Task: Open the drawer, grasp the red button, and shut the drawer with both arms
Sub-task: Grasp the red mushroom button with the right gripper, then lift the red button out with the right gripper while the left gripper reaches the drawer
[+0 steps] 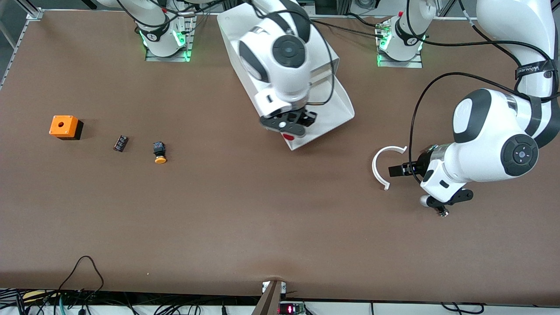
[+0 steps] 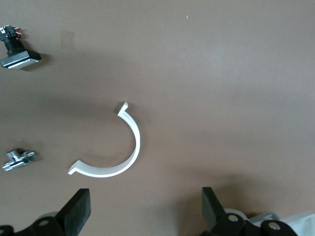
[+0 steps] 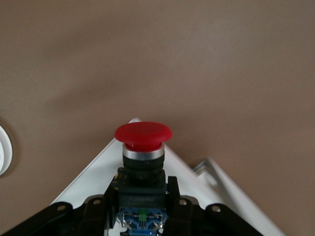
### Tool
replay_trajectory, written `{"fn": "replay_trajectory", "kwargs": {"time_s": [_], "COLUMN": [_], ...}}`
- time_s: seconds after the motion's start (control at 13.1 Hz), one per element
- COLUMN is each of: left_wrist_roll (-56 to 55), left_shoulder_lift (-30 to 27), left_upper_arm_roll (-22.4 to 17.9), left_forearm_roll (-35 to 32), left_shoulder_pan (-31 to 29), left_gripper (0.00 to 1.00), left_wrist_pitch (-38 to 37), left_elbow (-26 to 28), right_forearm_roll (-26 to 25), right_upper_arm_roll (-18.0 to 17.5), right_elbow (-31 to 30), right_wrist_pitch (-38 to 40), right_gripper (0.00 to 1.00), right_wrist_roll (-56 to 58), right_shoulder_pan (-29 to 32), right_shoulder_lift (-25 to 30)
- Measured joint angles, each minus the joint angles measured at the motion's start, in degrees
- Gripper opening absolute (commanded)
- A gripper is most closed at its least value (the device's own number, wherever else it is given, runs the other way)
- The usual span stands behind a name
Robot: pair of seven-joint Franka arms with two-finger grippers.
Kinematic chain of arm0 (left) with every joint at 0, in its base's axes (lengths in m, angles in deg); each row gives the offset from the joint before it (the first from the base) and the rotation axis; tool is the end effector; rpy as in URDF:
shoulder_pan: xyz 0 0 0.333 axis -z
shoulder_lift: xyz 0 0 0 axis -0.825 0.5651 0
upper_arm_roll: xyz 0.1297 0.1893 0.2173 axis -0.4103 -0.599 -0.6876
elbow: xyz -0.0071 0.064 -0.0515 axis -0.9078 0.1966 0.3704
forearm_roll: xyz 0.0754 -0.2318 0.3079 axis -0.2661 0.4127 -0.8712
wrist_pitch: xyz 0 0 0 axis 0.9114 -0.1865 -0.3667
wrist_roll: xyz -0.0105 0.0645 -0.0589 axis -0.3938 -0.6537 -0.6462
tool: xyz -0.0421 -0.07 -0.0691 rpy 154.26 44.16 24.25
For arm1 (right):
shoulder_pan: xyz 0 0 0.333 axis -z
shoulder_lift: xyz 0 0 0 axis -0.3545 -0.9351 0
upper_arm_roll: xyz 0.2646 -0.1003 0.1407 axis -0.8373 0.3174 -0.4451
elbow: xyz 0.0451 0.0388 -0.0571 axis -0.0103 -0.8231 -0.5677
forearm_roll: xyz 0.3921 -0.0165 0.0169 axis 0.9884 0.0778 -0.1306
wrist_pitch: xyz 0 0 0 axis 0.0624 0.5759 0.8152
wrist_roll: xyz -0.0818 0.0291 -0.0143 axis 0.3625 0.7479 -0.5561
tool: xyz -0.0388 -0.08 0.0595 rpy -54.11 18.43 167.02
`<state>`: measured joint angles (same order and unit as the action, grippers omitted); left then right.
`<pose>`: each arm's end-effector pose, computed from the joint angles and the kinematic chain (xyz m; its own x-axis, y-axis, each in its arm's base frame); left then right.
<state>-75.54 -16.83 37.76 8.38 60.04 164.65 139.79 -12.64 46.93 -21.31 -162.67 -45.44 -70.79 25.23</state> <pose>0.6769 -0.1345 0.4178 0.9526 0.2162 -0.2142 0.2445 -0.9628 0.1153 0.5195 0.5302 0.4304 0.9698 -0.2412 -0.0352 -0.2425 -0.9694 -0.0382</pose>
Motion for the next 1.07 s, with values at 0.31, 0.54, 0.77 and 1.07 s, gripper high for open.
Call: {"fn": "replay_trajectory", "kwargs": {"time_s": [0.31,0.54,0.77,1.07], "left_wrist_roll": [-5.6,-11.9,-19.1,-26.9], "left_shoulder_lift": [0.1,0.1,0.2,0.2], "left_upper_arm_roll": [0.4,0.5,0.6,0.8], "left_forearm_roll": [0.0,0.0,-1.8,-3.4], "left_shoulder_pan": [2.2,4.9,8.5,13.0], "left_gripper": [0.99,0.99,0.99,0.99], "left_wrist_pitch": [2.4,5.5,9.6,15.7], "left_elbow": [1.2,3.2,6.4,12.0], "right_forearm_roll": [1.3,1.4,1.5,1.5], "right_upper_arm_roll": [0.2,0.8,6.2,14.1], "right_elbow": [-1.1,-6.8,-14.4,-26.1], "right_wrist_pitch": [10.0,10.7,8.3,-3.9], "right_gripper": [0.14,0.14,0.15,0.16], "right_wrist_roll": [21.8,36.8,49.5,65.8], "right_shoulder_pan": [10.0,17.3,20.9,21.9], "right_shoulder_lift": [5.2,8.4,10.6,10.7]}}
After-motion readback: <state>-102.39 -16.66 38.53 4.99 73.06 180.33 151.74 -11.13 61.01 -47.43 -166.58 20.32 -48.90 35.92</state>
